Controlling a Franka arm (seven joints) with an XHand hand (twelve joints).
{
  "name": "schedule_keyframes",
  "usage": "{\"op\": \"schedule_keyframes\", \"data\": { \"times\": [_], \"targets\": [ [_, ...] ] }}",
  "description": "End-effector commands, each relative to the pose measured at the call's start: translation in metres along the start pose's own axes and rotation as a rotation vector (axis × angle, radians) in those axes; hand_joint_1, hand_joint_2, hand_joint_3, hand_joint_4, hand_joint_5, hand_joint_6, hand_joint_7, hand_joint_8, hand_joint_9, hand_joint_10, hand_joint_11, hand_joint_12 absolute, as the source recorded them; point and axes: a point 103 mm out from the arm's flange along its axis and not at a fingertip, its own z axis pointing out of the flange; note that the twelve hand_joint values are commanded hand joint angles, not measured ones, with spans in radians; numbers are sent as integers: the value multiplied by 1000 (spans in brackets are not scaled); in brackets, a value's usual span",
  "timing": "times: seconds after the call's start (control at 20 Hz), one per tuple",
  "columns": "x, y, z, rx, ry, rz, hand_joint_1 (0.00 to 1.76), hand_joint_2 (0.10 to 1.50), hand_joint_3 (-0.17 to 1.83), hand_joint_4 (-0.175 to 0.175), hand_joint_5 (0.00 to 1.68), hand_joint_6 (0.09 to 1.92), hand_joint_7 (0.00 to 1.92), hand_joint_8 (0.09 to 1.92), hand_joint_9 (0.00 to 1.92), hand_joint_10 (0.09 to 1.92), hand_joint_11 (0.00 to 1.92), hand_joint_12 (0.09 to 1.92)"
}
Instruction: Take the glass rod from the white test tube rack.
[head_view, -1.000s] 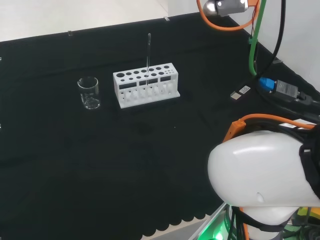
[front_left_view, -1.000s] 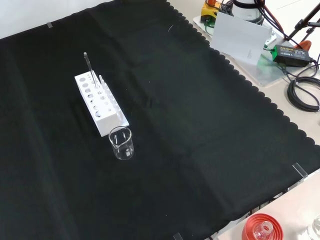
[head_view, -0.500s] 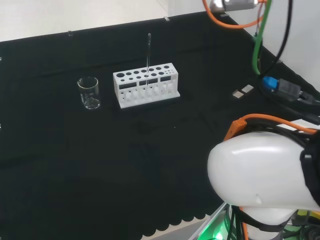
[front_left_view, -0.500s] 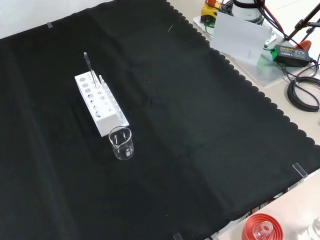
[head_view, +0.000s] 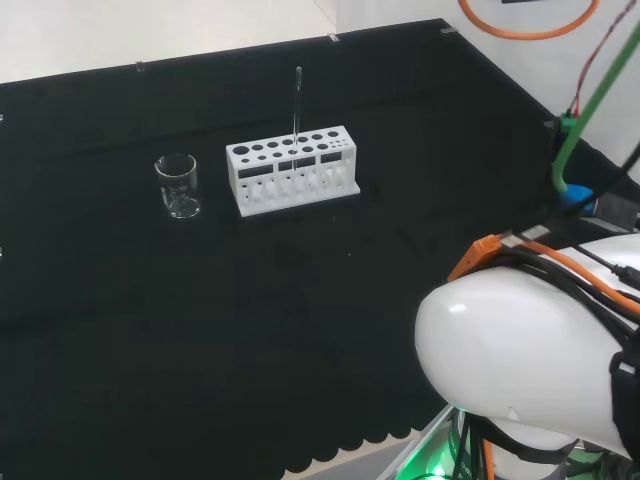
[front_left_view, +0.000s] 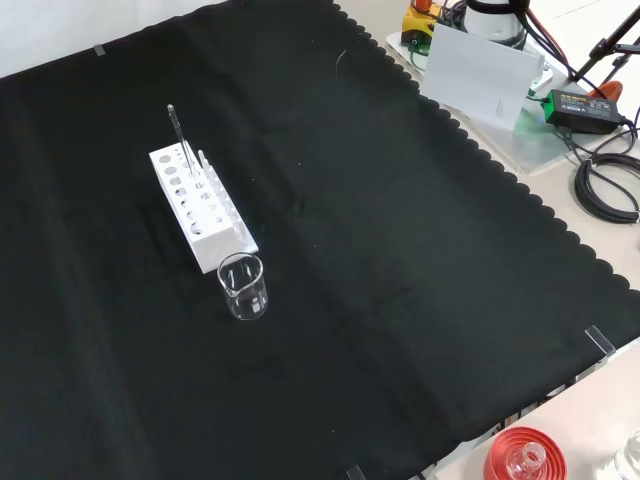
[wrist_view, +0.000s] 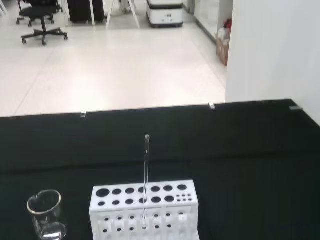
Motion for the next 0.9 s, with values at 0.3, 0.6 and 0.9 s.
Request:
{"op": "schedule_keyframes", "data": {
  "times": [0.3, 0.6, 0.9],
  "targets": [
    [-4, 35, 21, 88, 5, -51, 449, 1083, -105, -42, 299, 87, 283, 781, 340, 925, 270, 1453],
    [-7, 71, 22, 95, 36, -76, 488, 1092, -124, -58, 371, 87, 409, 784, 570, 835, 534, 1330],
    [-8, 106, 34, 134, 39, -94, 491, 1100, -131, -65, 403, 87, 463, 790, 642, 812, 600, 1311]
  ]
}}
